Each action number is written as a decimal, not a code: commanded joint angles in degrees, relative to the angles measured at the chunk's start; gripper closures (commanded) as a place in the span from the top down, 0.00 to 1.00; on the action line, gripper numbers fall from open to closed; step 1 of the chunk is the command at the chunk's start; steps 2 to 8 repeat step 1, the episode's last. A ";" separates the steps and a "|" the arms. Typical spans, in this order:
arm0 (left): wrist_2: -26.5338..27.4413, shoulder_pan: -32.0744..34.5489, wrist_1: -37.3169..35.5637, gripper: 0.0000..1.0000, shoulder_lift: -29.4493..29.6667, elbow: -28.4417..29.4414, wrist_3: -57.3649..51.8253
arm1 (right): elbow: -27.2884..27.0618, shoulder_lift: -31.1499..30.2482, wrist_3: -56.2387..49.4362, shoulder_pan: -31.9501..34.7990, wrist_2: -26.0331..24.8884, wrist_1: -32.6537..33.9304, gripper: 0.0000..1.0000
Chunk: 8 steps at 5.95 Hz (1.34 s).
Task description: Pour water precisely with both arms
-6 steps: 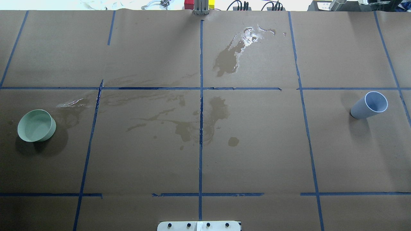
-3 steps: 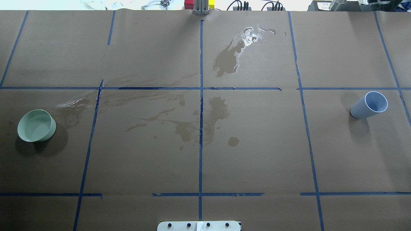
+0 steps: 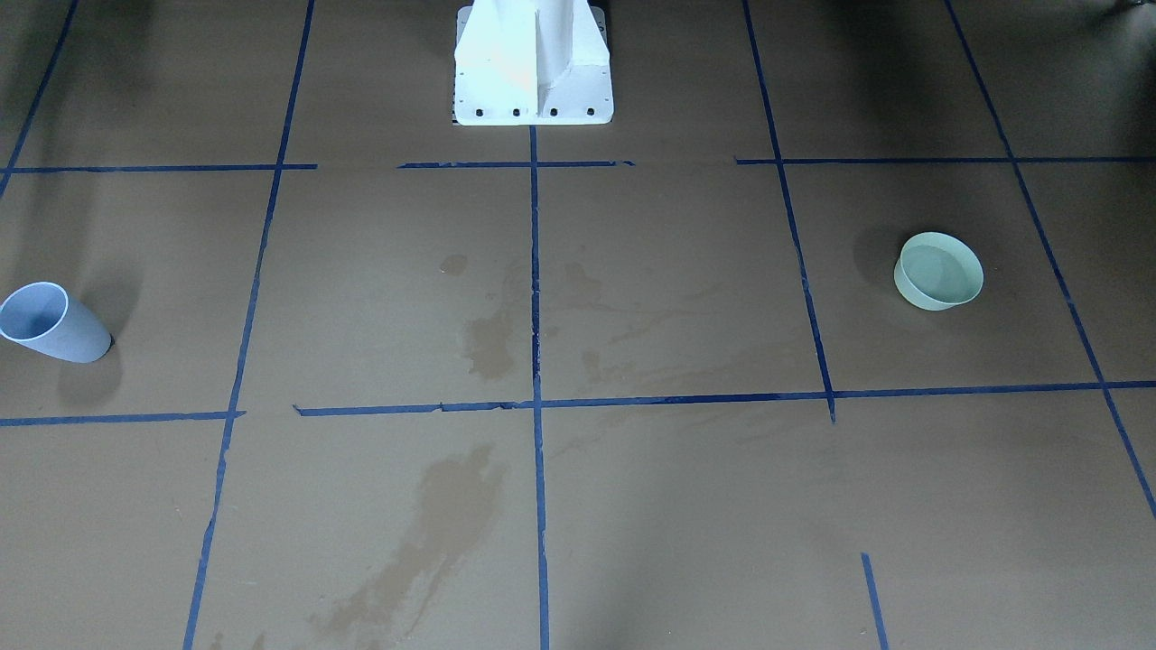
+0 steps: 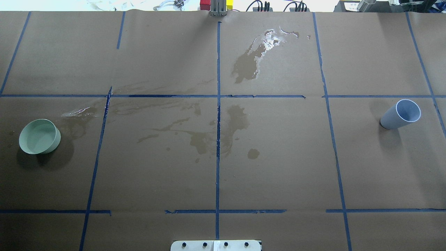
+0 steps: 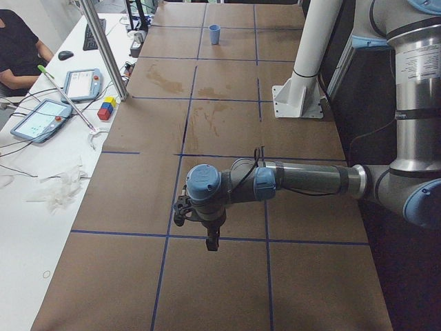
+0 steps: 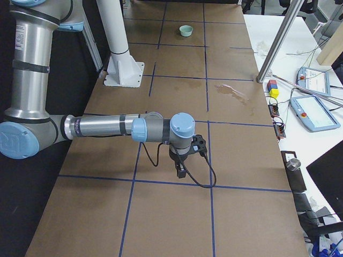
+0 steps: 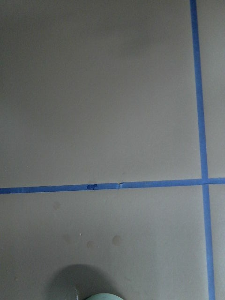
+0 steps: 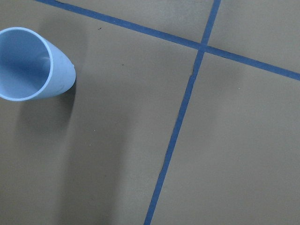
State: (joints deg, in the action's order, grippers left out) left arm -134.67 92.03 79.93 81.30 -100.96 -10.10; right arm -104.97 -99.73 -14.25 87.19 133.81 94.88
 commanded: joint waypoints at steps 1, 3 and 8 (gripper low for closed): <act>0.11 -0.01 0.05 1.00 0.60 0.14 0.00 | 0.29 -0.02 0.02 0.00 -0.12 0.05 1.00; 0.11 -0.01 0.05 1.00 0.60 0.14 0.00 | 0.29 -0.02 0.02 0.00 -0.12 0.05 1.00; 0.11 -0.01 0.05 1.00 0.60 0.14 0.00 | 0.29 -0.02 0.02 0.00 -0.12 0.05 1.00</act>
